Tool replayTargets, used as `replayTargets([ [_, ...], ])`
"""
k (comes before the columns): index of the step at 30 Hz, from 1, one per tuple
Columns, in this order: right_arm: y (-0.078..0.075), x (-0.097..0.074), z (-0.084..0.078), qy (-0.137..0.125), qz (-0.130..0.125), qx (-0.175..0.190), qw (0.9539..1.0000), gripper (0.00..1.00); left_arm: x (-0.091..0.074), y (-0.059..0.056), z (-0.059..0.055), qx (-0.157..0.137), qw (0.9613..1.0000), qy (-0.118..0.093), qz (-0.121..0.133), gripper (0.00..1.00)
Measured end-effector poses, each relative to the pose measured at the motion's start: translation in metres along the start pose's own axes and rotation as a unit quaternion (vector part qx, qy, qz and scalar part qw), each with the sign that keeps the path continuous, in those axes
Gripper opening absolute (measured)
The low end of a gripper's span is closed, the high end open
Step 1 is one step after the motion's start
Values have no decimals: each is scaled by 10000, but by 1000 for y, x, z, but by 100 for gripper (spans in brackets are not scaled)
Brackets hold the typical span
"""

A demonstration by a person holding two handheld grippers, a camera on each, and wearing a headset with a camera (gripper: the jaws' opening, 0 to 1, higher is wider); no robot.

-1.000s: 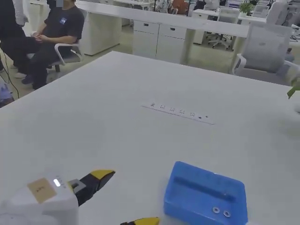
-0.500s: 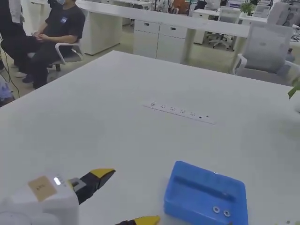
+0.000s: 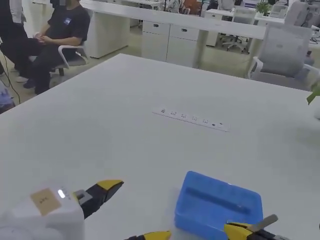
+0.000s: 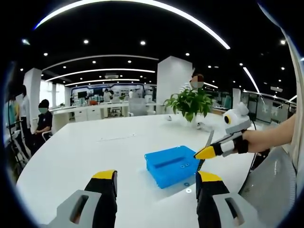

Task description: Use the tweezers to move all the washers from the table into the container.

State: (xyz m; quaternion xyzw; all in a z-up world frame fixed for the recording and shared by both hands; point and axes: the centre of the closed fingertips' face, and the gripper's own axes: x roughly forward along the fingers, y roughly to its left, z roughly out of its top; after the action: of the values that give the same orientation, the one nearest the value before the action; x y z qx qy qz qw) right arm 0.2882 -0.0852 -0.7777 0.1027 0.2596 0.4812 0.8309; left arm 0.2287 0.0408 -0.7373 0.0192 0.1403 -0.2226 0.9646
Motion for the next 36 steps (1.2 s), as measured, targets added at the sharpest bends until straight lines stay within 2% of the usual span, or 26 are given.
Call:
replayTargets([
  [8, -12, 10, 35, -155, 4, -275, 9995, 3, 0, 0, 0, -6, 10000, -11, 10, 67],
  [14, -23, 25, 44, -37, -30, -437, 9990, 3, 0, 1, 0, -20, 10000, -13, 13, 67],
  [18, -28, 33, 41, 91, -83, -445, 9989, 3, 0, 2, 0, -22, 10000, -20, 27, 67],
  [23, -37, 44, 32, 416, -106, -630, 9971, 3, 0, 3, 0, -36, 10000, -25, 46, 67],
  [26, -45, 48, 25, 593, -229, -671, 9957, 3, -1, 3, 0, -42, 10000, -33, 50, 67],
  [32, -59, 52, 15, 786, -400, -606, 9943, 3, -1, 4, 0, -48, 10000, -25, 61, 66],
  [36, -63, 54, 10, 906, -448, -644, 9928, 3, 0, 3, 0, -31, 10000, 0, 45, 66],
])
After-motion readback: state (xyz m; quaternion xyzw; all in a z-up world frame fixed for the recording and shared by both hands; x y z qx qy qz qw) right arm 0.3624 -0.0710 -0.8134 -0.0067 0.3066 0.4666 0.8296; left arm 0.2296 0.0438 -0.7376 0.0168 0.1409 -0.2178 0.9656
